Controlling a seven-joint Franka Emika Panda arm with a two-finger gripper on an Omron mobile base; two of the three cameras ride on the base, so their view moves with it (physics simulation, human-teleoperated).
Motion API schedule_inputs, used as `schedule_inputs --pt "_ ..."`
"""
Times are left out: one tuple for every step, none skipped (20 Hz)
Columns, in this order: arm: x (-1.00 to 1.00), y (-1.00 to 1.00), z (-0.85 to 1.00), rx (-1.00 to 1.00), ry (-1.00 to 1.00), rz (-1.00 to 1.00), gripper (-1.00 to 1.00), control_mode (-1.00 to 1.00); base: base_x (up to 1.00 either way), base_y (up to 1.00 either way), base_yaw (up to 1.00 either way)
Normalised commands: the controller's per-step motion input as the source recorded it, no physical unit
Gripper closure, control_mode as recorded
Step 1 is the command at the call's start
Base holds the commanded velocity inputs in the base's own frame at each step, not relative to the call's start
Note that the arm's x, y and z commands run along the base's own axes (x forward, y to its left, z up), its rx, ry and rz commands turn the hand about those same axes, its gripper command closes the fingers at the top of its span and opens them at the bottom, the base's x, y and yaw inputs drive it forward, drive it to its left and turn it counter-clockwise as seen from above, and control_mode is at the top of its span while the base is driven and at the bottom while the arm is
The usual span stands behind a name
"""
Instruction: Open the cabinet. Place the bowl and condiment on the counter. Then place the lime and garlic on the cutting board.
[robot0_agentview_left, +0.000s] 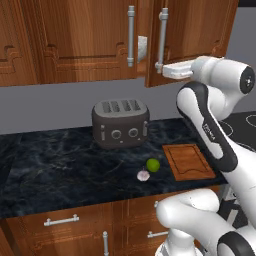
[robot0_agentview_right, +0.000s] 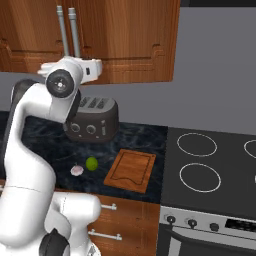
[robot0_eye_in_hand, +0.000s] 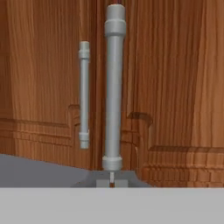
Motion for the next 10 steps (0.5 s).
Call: schedule_inputs --pt "0.00 0.98 0.01 -0.16 0.06 0.05 -1.00 -1.00 0.00 0.00 0.00" --pt "0.00 0.76 0.19 -0.14 0.01 0.04 -1.00 -1.00 0.00 0.00 0.00" --pt "0.00 0.56 0.26 -0.14 0.00 0.02 -1.00 -1.00 0.00 0.00 0.00" --pt "0.00 0.52 0.31 -0.14 0.00 0.01 -1.00 -1.00 0.00 0.00 0.00" --pt "0.00 0.43 0.30 -0.14 0.00 0.02 -1.00 -1.00 0.00 0.00 0.00" --pt "-0.03 0.38 0.26 -0.16 0.00 0.03 -1.00 -1.00 0.00 0.00 0.00" --pt "-0.03 0.38 0.24 -0.17 0.00 0.03 -1.00 -1.00 0.00 0.00 0.00" --pt "-0.02 0.38 0.20 -0.17 0.00 0.02 -1.00 -1.00 0.00 0.00 0.00" --pt "-0.06 0.38 0.19 -0.17 0.00 0.01 -1.00 -1.00 0.00 0.00 0.00" --pt "-0.06 0.36 0.16 -0.17 0.00 0.00 -1.00 -1.00 0.00 0.00 0.00"
